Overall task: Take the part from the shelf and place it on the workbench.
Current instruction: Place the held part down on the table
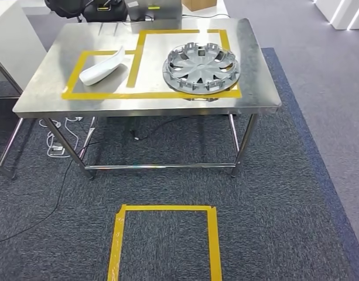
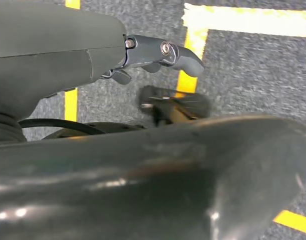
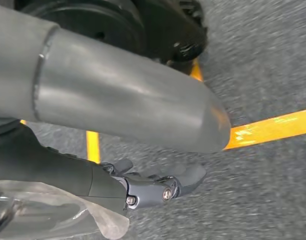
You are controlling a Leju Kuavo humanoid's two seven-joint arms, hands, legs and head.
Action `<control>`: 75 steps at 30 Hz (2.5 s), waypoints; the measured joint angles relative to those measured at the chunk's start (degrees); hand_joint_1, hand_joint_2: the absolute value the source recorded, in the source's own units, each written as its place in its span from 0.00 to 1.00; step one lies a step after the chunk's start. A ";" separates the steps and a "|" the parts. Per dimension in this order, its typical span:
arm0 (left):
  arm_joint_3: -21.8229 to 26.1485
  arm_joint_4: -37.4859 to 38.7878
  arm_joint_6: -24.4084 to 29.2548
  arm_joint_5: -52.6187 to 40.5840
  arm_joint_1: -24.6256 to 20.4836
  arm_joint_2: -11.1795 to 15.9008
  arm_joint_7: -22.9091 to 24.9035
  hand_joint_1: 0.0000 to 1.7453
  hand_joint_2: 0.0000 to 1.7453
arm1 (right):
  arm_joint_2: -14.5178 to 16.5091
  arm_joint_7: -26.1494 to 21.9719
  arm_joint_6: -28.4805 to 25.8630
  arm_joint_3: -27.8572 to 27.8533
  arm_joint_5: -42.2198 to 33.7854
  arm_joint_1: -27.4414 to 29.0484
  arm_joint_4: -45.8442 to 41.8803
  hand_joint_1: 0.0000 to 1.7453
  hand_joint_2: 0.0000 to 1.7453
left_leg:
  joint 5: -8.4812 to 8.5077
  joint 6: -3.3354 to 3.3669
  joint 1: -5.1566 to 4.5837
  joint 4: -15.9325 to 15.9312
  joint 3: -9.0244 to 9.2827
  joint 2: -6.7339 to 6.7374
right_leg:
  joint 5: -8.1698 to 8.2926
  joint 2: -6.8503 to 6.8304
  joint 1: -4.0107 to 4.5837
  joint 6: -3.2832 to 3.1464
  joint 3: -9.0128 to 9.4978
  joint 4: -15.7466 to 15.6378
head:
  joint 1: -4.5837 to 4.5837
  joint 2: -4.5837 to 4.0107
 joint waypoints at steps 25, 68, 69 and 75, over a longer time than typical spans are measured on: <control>-4.02 0.00 1.58 -5.33 -1.68 1.82 4.30 0.00 0.00 | -0.22 9.50 5.42 19.54 21.24 -1.86 2.87 0.00 0.00 | 7.24 2.00 -0.82 -16.31 7.95 -5.64 | 1.40 4.83 0.41 0.17 -1.70 1.24 | 0.03 0.00; -4.87 0.00 0.90 -5.23 -1.70 1.52 3.81 0.00 0.00 | -0.28 9.93 6.36 21.48 22.49 -1.99 3.32 0.00 0.00 | 6.86 1.31 -0.47 -15.13 7.18 4.51 | -0.07 -4.94 0.16 1.45 -1.61 2.22 | -0.72 0.00; -4.87 0.00 0.88 -5.23 -1.70 1.52 3.81 0.00 0.00 | -0.28 9.93 6.40 21.48 22.50 -2.05 3.33 0.00 0.00 | 6.82 1.69 -0.66 -15.25 7.01 4.06 | -0.17 -5.53 0.25 1.76 -1.46 2.17 | -0.69 0.00; -4.86 0.00 0.02 -5.26 -1.58 1.56 3.70 0.00 0.00 | -0.28 9.85 6.80 21.50 22.58 -2.08 3.32 0.00 0.00 | 7.46 3.64 -0.38 -15.87 6.95 -0.04 | -6.87 0.28 -0.21 2.73 -6.74 13.87 | -0.06 0.00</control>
